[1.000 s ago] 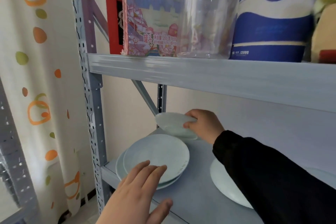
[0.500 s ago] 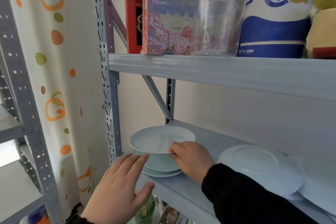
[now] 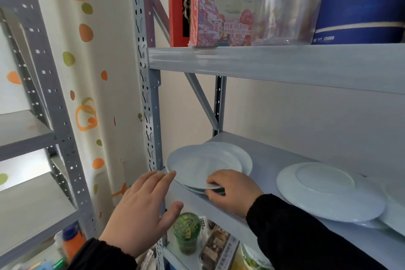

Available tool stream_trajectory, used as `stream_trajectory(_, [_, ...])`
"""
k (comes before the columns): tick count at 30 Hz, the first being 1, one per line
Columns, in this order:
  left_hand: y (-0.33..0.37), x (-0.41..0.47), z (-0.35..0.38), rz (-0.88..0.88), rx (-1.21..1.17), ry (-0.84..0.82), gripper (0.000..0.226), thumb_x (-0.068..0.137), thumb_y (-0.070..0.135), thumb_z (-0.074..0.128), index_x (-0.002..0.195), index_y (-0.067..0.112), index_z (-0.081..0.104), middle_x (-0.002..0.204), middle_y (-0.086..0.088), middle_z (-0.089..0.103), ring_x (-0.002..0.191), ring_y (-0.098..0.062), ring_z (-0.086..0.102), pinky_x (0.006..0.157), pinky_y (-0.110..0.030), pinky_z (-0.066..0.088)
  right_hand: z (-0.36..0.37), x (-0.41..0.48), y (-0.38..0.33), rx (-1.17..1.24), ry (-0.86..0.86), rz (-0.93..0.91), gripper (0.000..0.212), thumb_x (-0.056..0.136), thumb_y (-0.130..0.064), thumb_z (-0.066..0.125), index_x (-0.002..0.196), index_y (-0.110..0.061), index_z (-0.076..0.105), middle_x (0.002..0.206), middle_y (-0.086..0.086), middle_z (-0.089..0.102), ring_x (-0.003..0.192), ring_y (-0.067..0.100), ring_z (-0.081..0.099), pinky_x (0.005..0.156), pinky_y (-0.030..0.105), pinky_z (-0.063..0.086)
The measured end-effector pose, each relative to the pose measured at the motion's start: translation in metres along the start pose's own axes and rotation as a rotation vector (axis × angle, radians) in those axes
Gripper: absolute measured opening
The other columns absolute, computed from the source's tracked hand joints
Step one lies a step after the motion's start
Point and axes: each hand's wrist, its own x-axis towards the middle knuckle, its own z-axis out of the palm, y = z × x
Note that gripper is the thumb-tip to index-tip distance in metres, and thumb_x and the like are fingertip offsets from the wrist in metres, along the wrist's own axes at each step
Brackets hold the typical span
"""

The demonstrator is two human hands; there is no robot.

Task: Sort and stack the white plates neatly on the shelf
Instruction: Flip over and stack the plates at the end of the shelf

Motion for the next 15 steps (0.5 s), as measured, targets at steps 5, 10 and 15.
stream_trajectory(5, [0.003,-0.0024,0.0004,-0.012,0.017,-0.026,0.068,0.091,0.064,0.035,0.145,0.023,0.043,0.13,0.006,0.059,0.126,-0.019,0.05,0.101,-0.037,0.045,-0.0007,0.0016,0.0005,-0.014,-0.046,-0.008,0.033,0.083,-0.06,0.048,0.094,-0.031,0.061,0.087,-0.012,0.055,0.085,0.007,0.05,0.099,0.027,0.039])
stream_trajectory(10, [0.0024,-0.0029,0.0013,-0.017,-0.001,-0.058,0.07,0.091,0.064,0.033,0.149,0.025,0.035,0.138,0.006,0.052,0.133,-0.017,0.041,0.108,-0.035,0.037,0.0012,0.001,0.0029,-0.011,-0.066,-0.001,0.043,0.082,-0.058,0.051,0.109,-0.027,0.064,0.105,-0.007,0.06,0.109,0.015,0.052,0.112,0.022,0.017])
stream_trajectory(15, [0.0064,-0.0021,0.0005,-0.012,-0.011,-0.067,0.07,0.092,0.064,0.031,0.15,0.026,0.032,0.141,0.006,0.049,0.135,-0.016,0.037,0.109,-0.035,0.036,-0.0024,-0.0014,-0.0001,-0.058,-0.107,-0.001,0.059,0.086,-0.057,0.056,0.137,-0.027,0.051,0.141,-0.007,0.049,0.138,0.013,0.031,0.119,0.03,0.008])
